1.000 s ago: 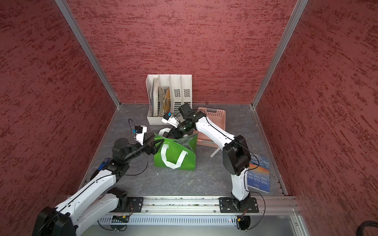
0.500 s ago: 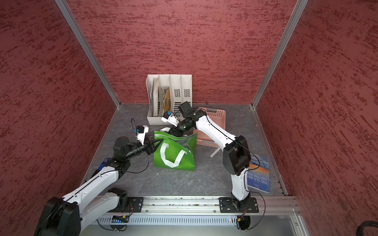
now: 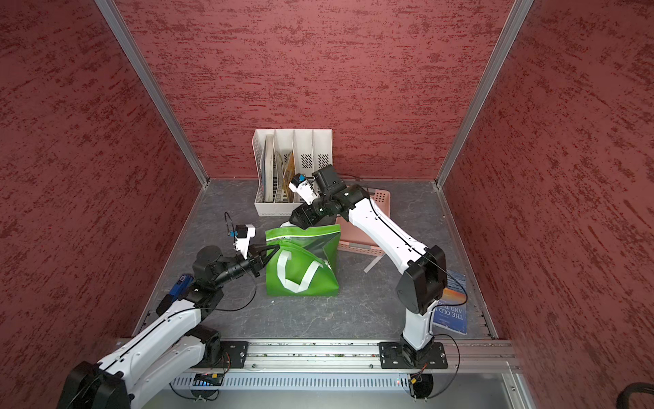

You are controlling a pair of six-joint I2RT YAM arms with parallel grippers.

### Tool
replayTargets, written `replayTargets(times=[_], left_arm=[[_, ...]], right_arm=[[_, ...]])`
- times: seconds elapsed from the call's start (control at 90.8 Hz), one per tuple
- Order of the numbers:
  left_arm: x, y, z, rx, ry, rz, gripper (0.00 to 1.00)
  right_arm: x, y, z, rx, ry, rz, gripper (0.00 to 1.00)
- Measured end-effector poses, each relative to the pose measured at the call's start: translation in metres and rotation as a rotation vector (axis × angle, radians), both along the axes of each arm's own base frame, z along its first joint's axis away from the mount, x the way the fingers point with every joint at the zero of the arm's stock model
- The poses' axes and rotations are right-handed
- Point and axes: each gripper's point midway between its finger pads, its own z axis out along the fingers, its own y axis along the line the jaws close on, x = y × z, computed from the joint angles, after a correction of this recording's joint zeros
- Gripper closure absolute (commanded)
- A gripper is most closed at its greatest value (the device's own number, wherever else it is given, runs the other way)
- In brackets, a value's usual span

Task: Place the ice pack in the delivery bag
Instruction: Close the delivery bag at the center of the board.

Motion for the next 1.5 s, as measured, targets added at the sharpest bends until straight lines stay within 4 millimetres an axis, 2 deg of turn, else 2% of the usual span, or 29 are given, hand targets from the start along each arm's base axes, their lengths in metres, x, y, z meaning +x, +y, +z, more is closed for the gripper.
replayTargets(times=[0.099,0.198,0.386,0.496,0.606,0.749,0.837,0.925,1.014,1.146,1.289,1.355,1.443,1.498], left_arm=[[-0.008,0.003,0.002,-0.021,-0.005,0.038,1.0],[-0.017,0.007,0.003,-0.03,-0.015,0.078,1.0],[-0.027,0.009,0.006,-0.027,-0.035,0.118,1.0],[-0.026,0.008,0.003,-0.007,-0.036,0.129,1.0],[-0.022,0.008,-0.003,0.012,-0.024,0.141,1.0],[-0.016,0.007,-0.007,0.029,-0.005,0.154,1.0],[-0.014,0.008,-0.007,0.033,-0.005,0.164,1.0],[-0.012,0.01,-0.008,0.043,-0.005,0.177,1.0],[-0.012,0.01,-0.006,0.05,-0.004,0.178,1.0],[-0.012,0.01,-0.007,0.054,0.001,0.176,1.0],[-0.012,0.009,-0.006,0.056,0.002,0.173,1.0],[-0.012,0.009,-0.006,0.056,0.003,0.17,1.0],[-0.013,0.009,-0.006,0.055,0.001,0.167,0.99],[-0.014,0.009,-0.004,0.052,-0.003,0.164,0.95]], right_arm=[[0.003,-0.02,0.038,0.046,0.012,-0.193,0.07],[-0.013,-0.047,0.053,0.097,0.07,-0.363,0.02],[-0.079,-0.104,0.037,0.298,0.201,-0.573,0.03],[-0.115,-0.114,0.037,0.452,0.128,-0.469,0.02],[-0.139,-0.126,0.031,0.471,-0.06,-0.342,0.02],[-0.145,-0.129,0.001,0.382,-0.289,-0.21,0.02],[-0.141,-0.121,-0.026,0.312,-0.328,-0.14,0.02],[-0.14,-0.114,-0.052,0.268,-0.307,-0.08,0.1],[-0.145,-0.106,-0.065,0.28,-0.286,-0.014,0.11],[-0.142,-0.09,-0.07,0.314,-0.275,0.055,0.12],[-0.137,-0.073,-0.087,0.312,-0.226,0.118,0.22],[-0.134,-0.067,-0.096,0.302,-0.2,0.135,0.3],[-0.13,-0.063,-0.105,0.296,-0.19,0.15,0.55],[-0.128,-0.06,-0.105,0.3,-0.201,0.155,0.87]])
